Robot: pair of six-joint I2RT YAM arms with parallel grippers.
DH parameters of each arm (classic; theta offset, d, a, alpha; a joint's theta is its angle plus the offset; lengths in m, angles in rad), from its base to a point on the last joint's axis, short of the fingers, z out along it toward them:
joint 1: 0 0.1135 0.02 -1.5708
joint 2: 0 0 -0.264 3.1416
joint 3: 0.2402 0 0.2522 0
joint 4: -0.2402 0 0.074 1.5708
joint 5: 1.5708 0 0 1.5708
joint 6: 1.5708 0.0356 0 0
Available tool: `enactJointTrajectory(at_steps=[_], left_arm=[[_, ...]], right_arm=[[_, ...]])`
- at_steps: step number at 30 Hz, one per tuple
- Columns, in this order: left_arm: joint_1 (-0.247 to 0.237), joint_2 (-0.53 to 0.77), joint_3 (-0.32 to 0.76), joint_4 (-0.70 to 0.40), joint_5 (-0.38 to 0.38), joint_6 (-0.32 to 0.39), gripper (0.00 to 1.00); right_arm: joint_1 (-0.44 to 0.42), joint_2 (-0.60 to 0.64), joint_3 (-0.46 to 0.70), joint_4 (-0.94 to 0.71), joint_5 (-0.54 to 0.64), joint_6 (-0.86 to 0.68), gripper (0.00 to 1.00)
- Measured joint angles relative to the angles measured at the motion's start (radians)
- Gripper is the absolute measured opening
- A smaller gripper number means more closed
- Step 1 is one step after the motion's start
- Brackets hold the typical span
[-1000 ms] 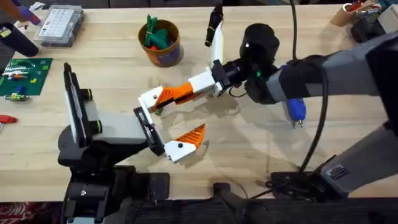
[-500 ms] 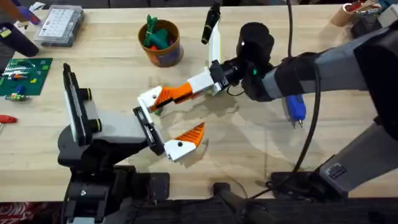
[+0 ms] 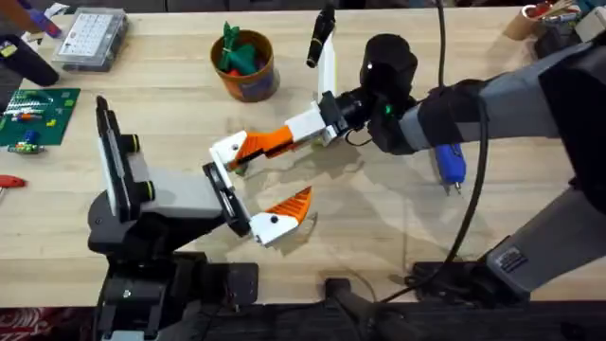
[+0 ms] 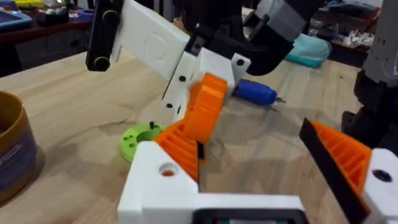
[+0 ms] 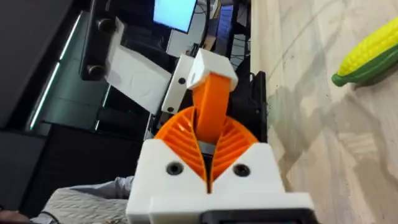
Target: Pick up the gripper from the table and insert it into the empty holder that is missing its gripper. Then pick up a screw, insert it into the mounting hole, and use the screwdriver to tighten it. Finally, clean up the table by picking up the vegetable and placing it into the bucket.
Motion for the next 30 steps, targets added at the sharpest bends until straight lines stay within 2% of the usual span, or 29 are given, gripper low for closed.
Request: enactJointTrajectory(at_steps=[25,26,27,28,30], left_arm=[[0.0,0.0,0.0,0.0,0.0,0.0,0.984],[0.0,0.0,0.0,0.0,0.001,0.001,0.984],[-0.001,0.0,0.0,0.0,0.008,0.001,0.984],[-0.003,0.0,0.0,-0.002,0.025,0.001,0.984],[-0.011,0.0,0.0,-0.005,0.045,0.001,0.984]], right_arm=[[0.0,0.0,0.0,0.0,0.0,0.002,0.017],[0.0,0.0,0.0,-0.001,0.0,0.005,0.069],[0.0,0.001,0.001,-0.003,0.003,0.009,0.179],[0.002,0.002,0.001,-0.002,0.01,0.01,0.298],[0.006,0.003,0.002,-0.002,0.018,0.009,0.598]])
